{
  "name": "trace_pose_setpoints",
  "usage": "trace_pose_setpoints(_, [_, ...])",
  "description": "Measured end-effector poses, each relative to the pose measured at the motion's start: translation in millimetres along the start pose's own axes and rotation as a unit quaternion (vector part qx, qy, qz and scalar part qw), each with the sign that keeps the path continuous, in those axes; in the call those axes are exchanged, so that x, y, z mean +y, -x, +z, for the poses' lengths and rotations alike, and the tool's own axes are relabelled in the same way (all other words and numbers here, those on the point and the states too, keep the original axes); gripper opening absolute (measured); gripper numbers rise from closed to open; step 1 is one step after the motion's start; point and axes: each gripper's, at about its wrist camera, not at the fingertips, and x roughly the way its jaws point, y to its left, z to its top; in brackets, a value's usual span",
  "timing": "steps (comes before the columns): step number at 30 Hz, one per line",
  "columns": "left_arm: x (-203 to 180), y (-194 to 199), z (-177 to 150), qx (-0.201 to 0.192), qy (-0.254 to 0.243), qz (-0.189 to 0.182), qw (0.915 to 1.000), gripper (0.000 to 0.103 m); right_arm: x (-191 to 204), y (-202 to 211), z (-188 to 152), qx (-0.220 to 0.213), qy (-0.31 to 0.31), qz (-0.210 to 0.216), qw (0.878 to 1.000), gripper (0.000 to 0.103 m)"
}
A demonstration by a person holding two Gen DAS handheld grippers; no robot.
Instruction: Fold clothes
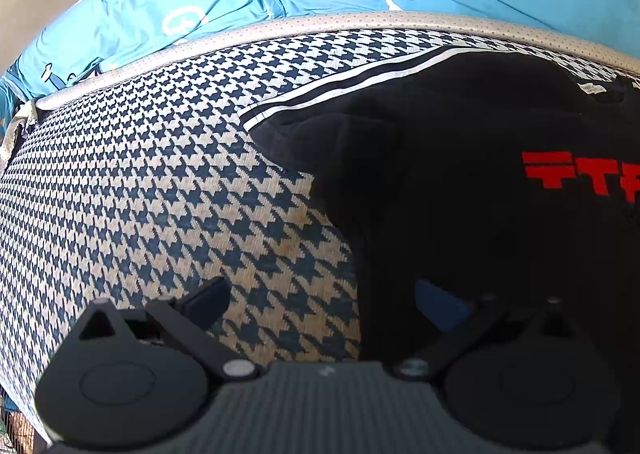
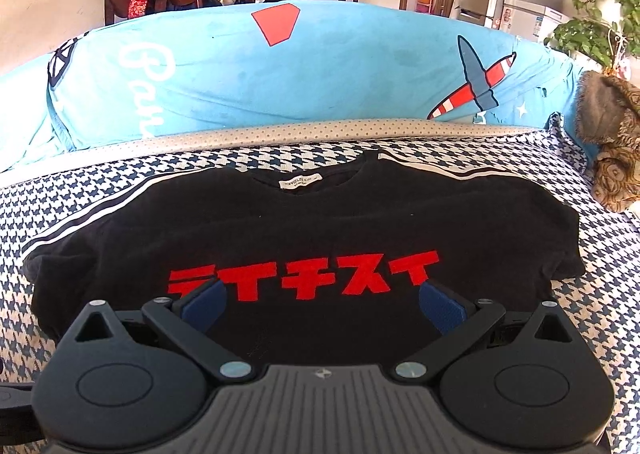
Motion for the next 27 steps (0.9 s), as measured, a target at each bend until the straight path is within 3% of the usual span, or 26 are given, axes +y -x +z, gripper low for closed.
trace_pose_setpoints(27, [-0.6,-0.4,-0.1,0.0,-0.001,0.001,1.0,0.103,1.1,2.2,-0.6,-0.006,0.001,-0.013,1.0,0.103])
